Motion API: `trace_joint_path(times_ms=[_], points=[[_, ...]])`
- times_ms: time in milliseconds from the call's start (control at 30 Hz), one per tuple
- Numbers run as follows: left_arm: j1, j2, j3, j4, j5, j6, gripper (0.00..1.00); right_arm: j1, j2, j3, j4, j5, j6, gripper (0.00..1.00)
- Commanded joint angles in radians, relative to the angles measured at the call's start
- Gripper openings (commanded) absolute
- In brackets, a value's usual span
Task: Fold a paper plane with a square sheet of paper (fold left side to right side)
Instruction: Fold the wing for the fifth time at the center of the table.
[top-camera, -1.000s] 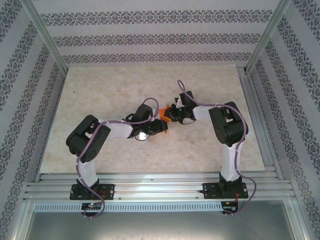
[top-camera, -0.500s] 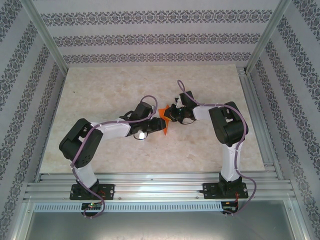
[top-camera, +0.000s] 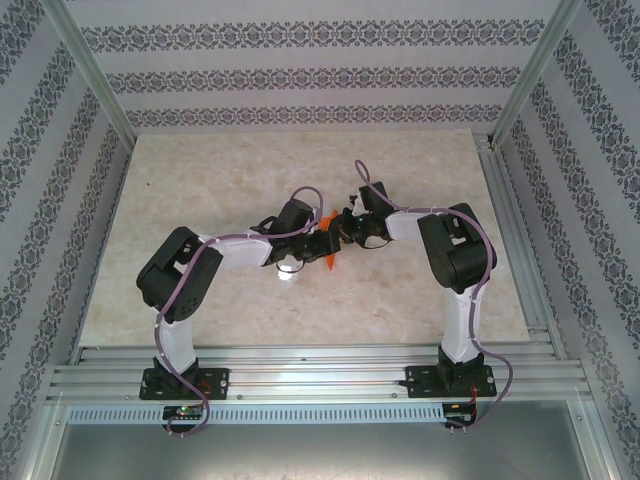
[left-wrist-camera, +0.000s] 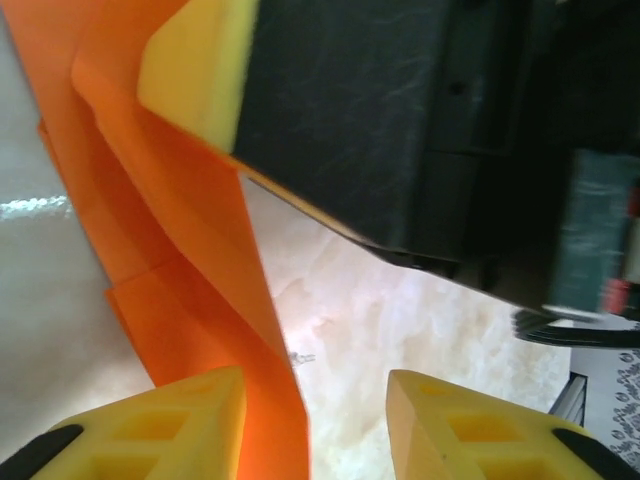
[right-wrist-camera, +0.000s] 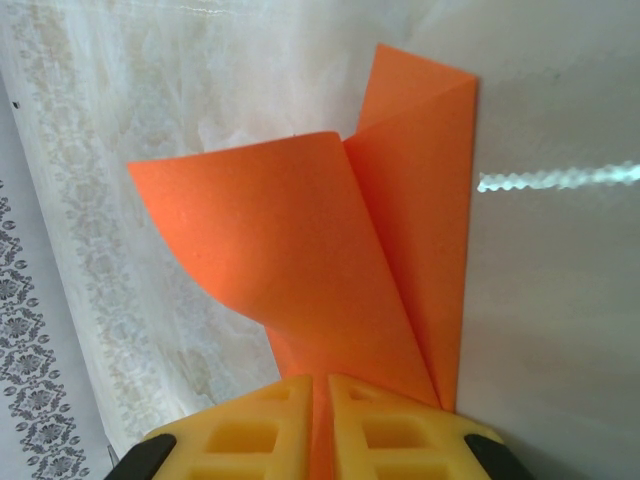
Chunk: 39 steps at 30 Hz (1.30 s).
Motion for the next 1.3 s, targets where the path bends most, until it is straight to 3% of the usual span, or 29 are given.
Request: trace_joint_path(times_ms=[0, 133, 400, 867, 1267], points=[[-0.009, 0.033, 0.025, -0.025, -0.017, -0.006, 0.37, 0.008, 0.054, -0.018, -0.075, 0.049, -0.012, 0.13], [-0.010, 0.060, 0.030, -0.024, -0.017, -0.010, 0.23, 0.009, 0.056, -0.015, -0.077, 0.048, -0.012, 0.13], [-0.009, 0.063, -0.003, -0.006, -0.021, -0.022, 0.06, 0.007, 0.053, -0.006, -0.078, 0.044, -0.018, 0.13], [-0.017, 0.121, -0.107, 0.063, 0.007, -0.137, 0.00, -0.023, 0.008, 0.068, -0.088, 0.010, -0.036, 0.14], [-0.019, 0.149, -0.119, 0.026, -0.012, -0.156, 0.00, -0.084, -0.230, 0.006, -0.163, 0.027, -0.112, 0.17]])
